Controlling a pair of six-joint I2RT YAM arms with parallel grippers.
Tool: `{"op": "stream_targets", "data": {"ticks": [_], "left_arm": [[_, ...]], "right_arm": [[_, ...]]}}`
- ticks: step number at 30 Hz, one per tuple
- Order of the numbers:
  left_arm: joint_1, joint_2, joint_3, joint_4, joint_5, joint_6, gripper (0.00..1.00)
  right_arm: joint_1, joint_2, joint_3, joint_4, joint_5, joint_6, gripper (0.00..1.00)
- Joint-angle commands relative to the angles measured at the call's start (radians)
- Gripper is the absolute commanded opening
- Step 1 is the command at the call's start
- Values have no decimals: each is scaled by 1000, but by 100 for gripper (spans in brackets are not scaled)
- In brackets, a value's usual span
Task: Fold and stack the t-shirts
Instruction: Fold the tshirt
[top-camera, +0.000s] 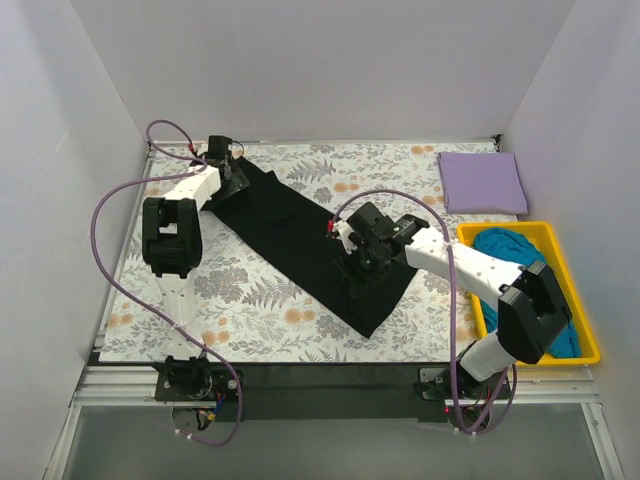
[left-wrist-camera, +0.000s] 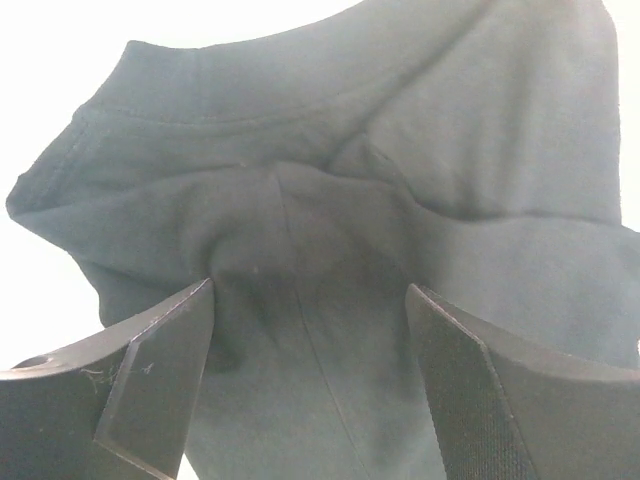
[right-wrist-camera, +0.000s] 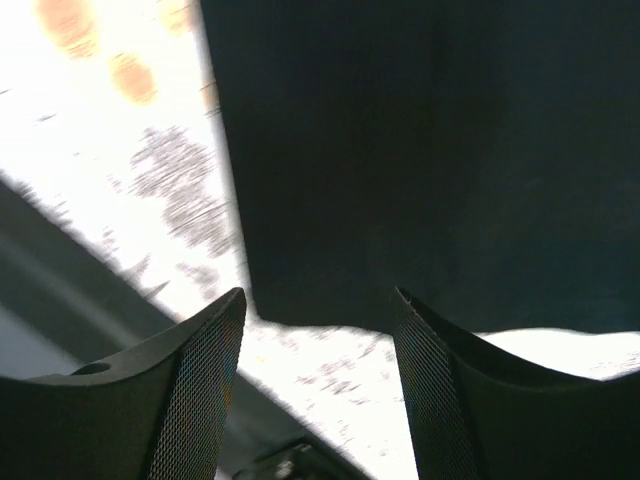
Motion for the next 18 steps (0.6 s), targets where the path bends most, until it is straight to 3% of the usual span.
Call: {"op": "stream_targets", "data": {"ticks": [1, 5, 9, 18], "left_arm": [[-40, -180, 16, 23, -44, 23, 75], [-83, -282, -37, -23, -134, -35, 76], [-119, -330, -133, -48, -116, -95, 76], [-205, -223, -224, -51, -14, -144, 73]], "right_arm": [[-47, 93, 31, 3, 88, -105, 66], [-70, 166, 71, 28, 125, -116, 65], [-76, 211, 59, 59, 92, -99, 65], [-73, 231, -45, 85, 72, -58, 64]]}}
